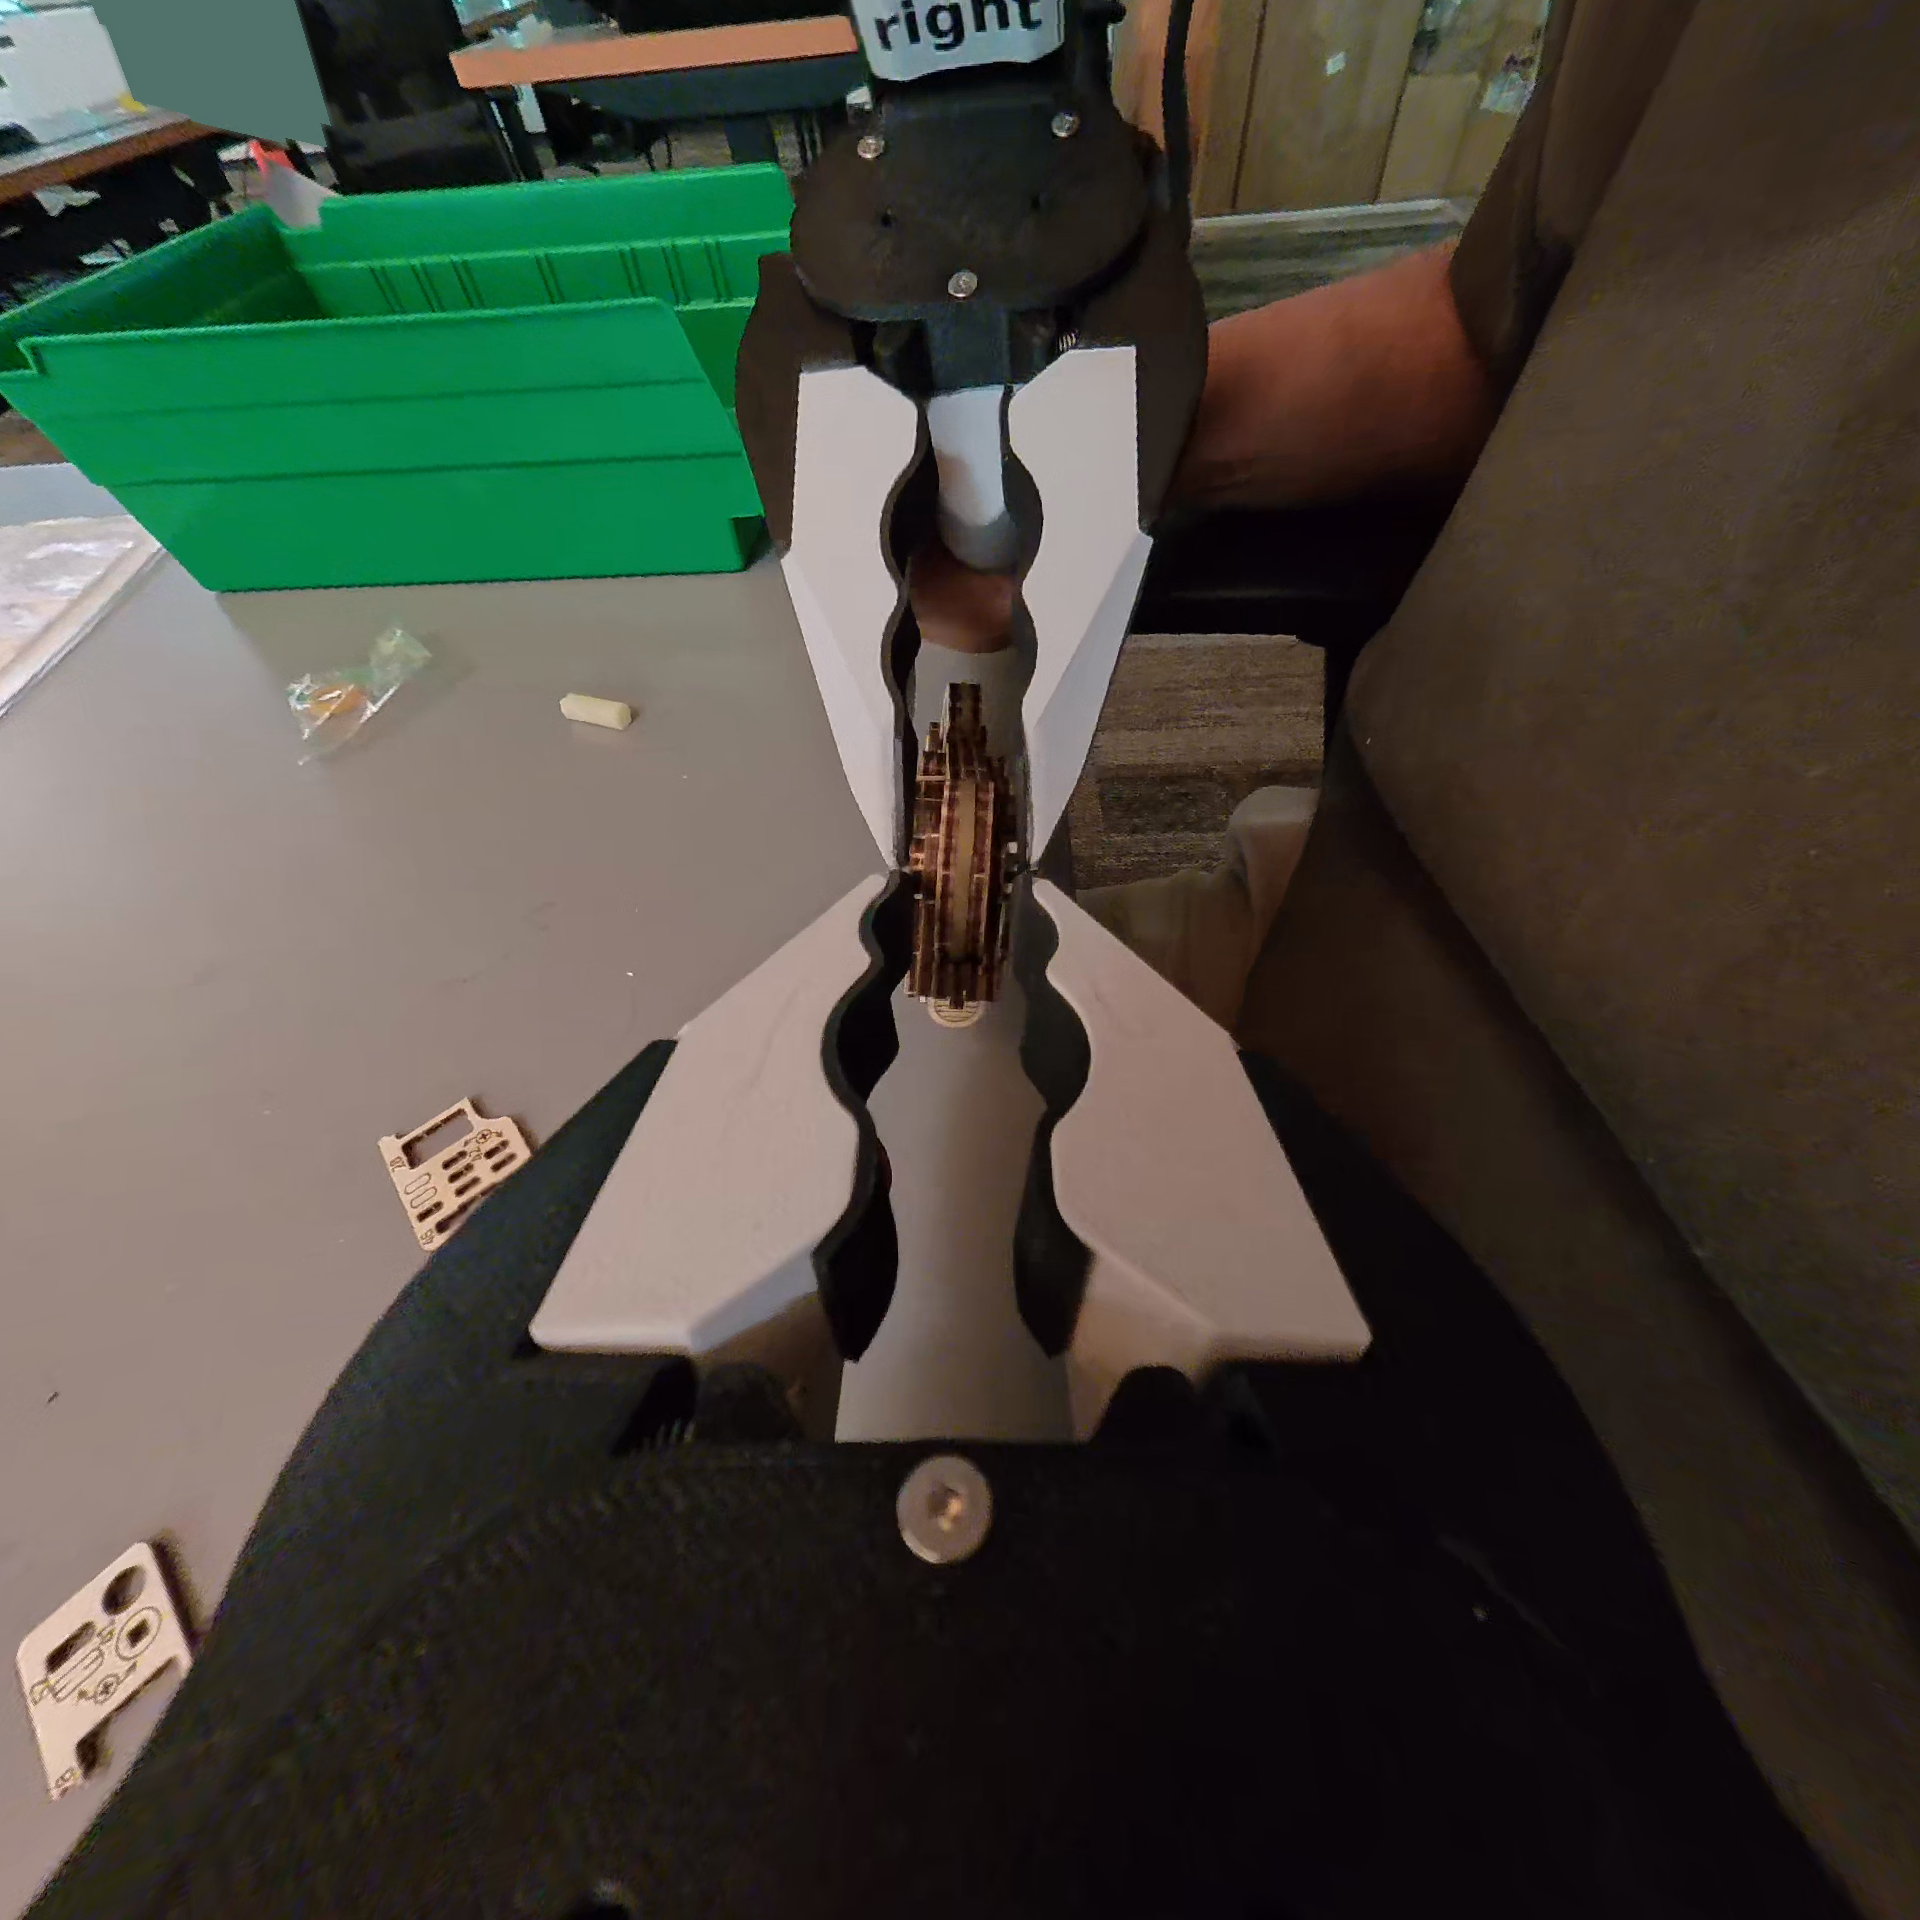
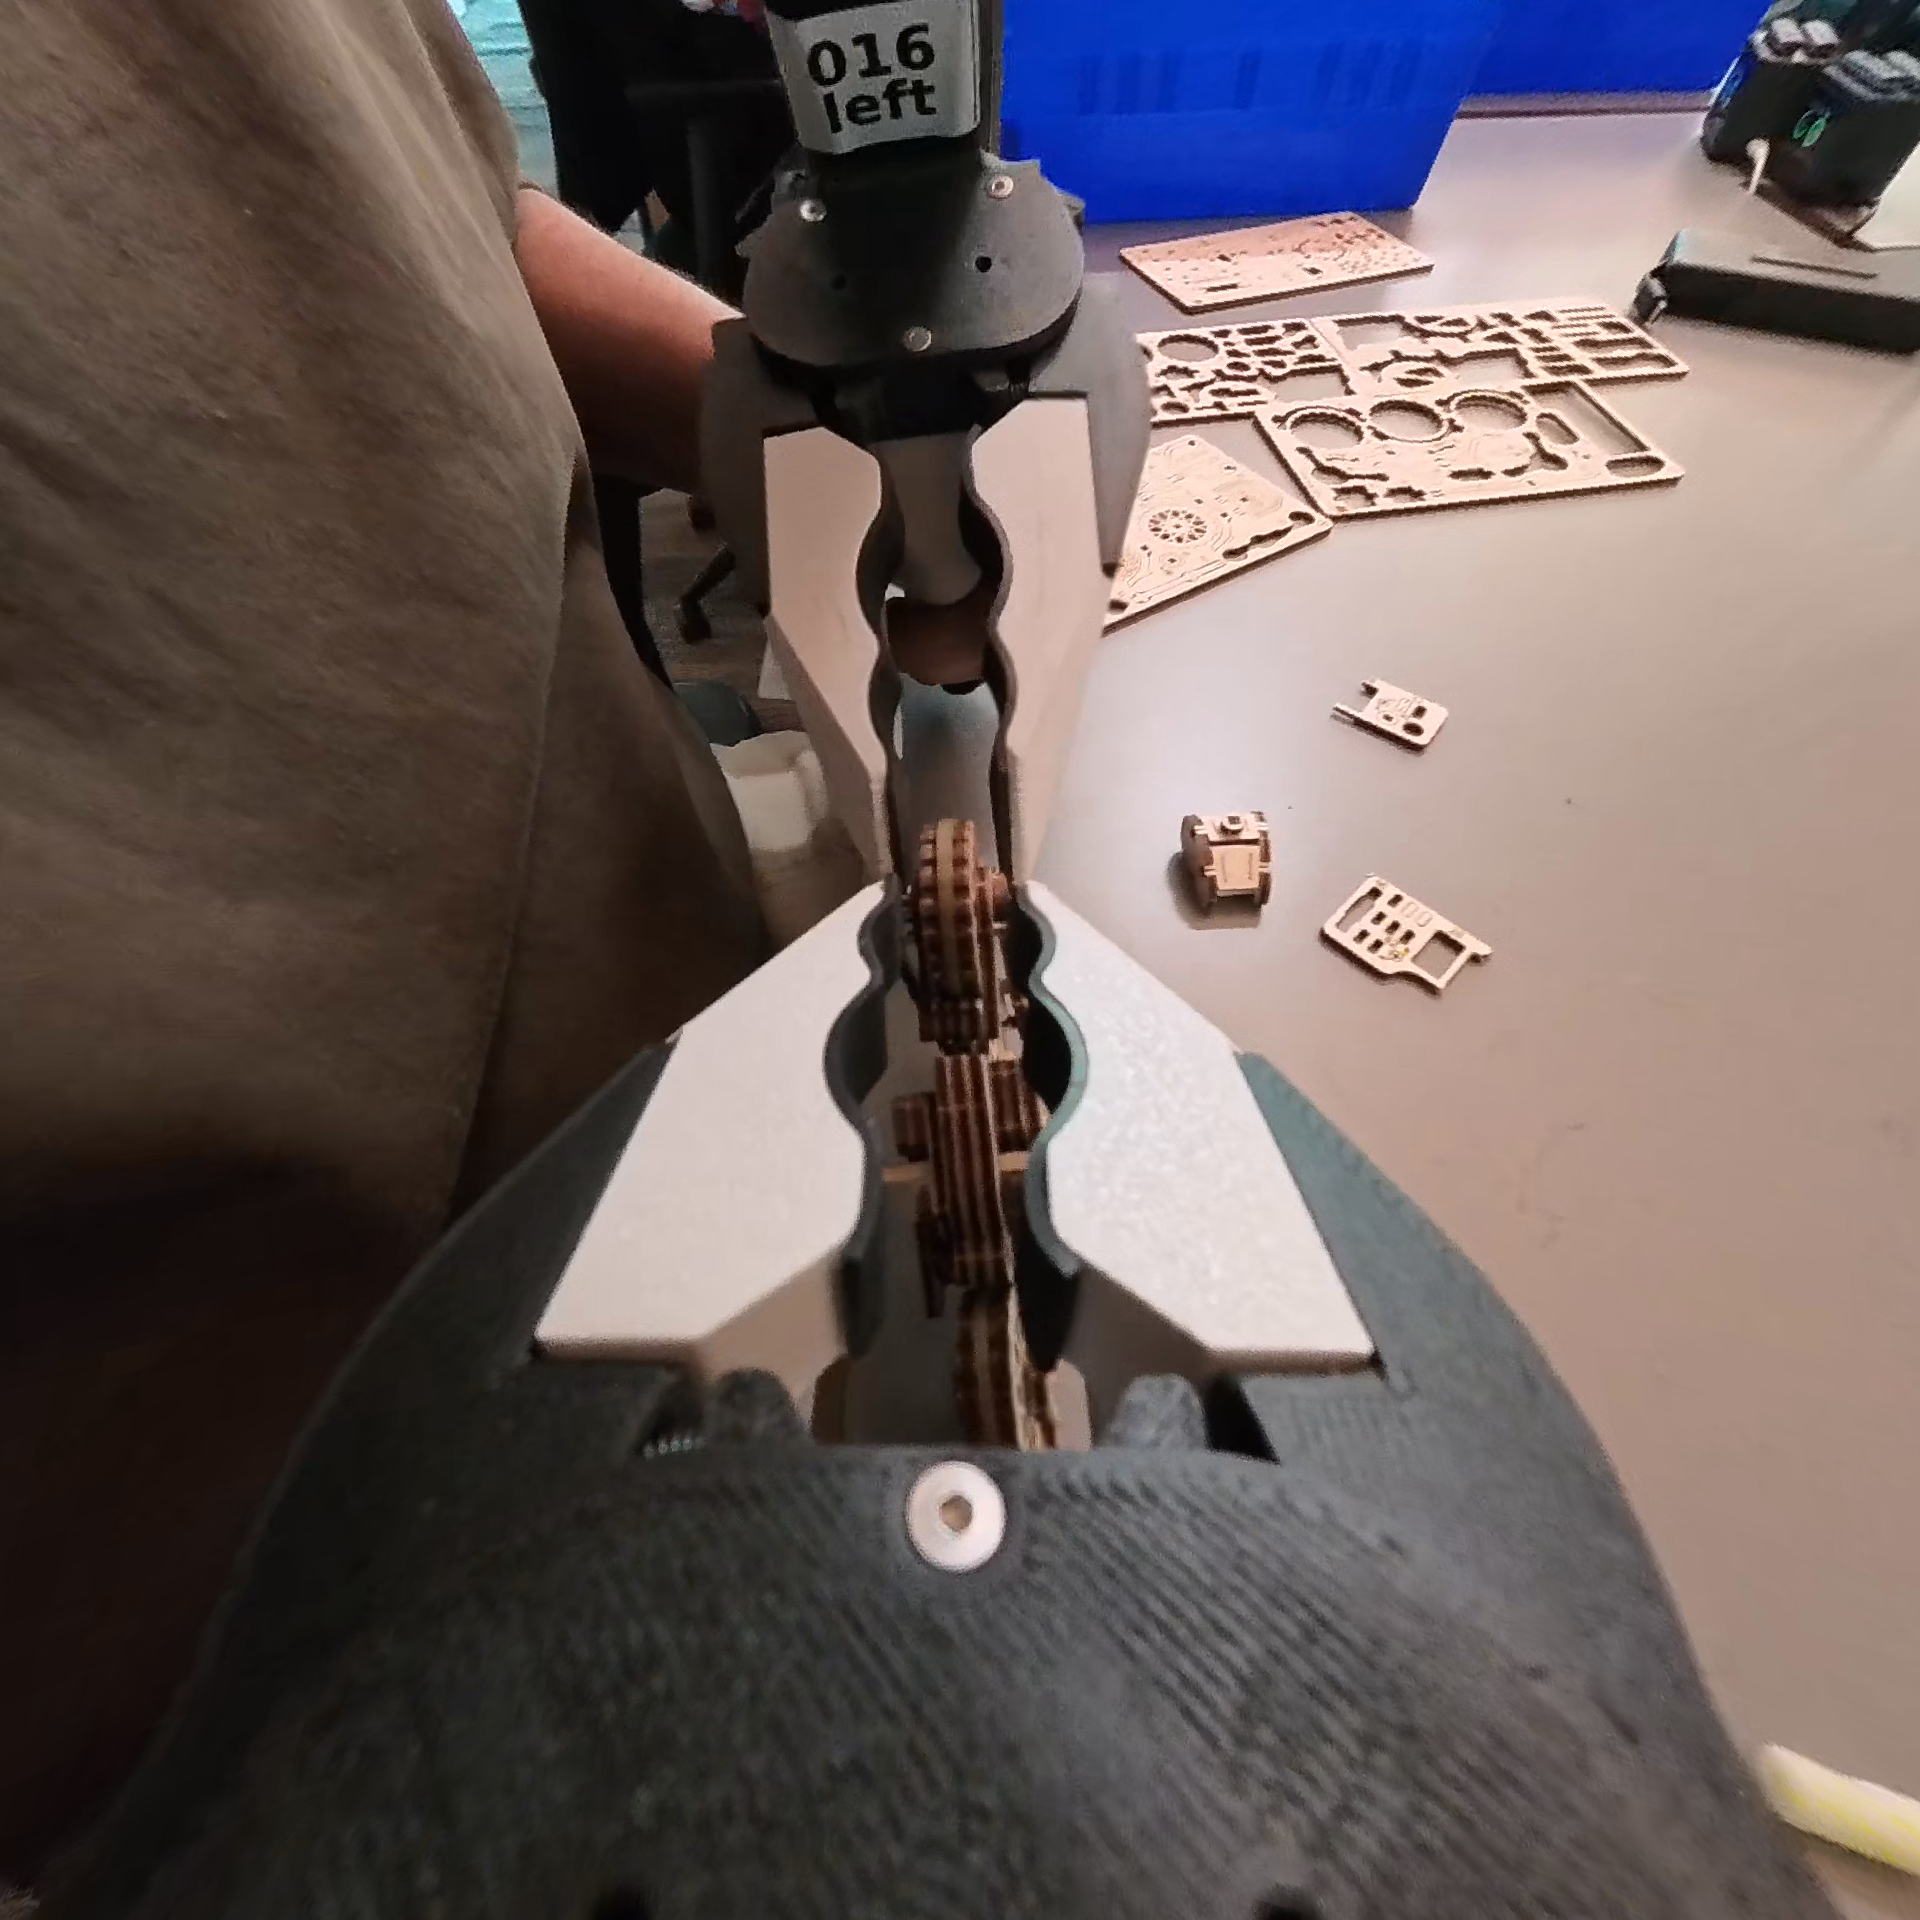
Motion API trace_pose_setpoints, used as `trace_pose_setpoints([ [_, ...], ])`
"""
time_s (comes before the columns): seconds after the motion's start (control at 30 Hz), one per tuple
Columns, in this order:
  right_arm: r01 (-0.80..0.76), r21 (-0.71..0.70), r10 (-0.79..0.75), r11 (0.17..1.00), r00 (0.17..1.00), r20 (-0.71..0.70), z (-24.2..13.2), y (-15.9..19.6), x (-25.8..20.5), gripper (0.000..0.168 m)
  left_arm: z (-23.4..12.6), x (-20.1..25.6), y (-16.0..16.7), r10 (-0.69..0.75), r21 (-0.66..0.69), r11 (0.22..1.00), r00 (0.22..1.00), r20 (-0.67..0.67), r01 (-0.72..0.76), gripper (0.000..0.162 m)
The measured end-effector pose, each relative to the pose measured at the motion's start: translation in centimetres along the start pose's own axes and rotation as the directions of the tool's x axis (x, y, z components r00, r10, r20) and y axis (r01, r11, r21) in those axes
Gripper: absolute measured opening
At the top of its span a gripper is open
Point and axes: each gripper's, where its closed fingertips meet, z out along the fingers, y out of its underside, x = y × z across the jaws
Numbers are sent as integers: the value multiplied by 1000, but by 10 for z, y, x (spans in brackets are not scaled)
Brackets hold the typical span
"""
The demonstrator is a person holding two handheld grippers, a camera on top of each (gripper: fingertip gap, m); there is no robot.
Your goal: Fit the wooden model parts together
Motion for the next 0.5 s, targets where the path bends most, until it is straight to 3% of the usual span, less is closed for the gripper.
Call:
trace_pose_setpoints([
  [0.2,29,10,-28,1000,999,-36,-2,0,5,33,0,1,-1,9,8,1000,1000,-4,-9,17],
  [0.33,70,7,-70,998,997,-31,0,0,1,19,0,-1,0,13,3,1000,1000,4,-13,17],
  [0.5,71,-10,-71,997,997,-24,0,1,0,19,1,0,1,14,0,1000,1000,0,-14,17],
])
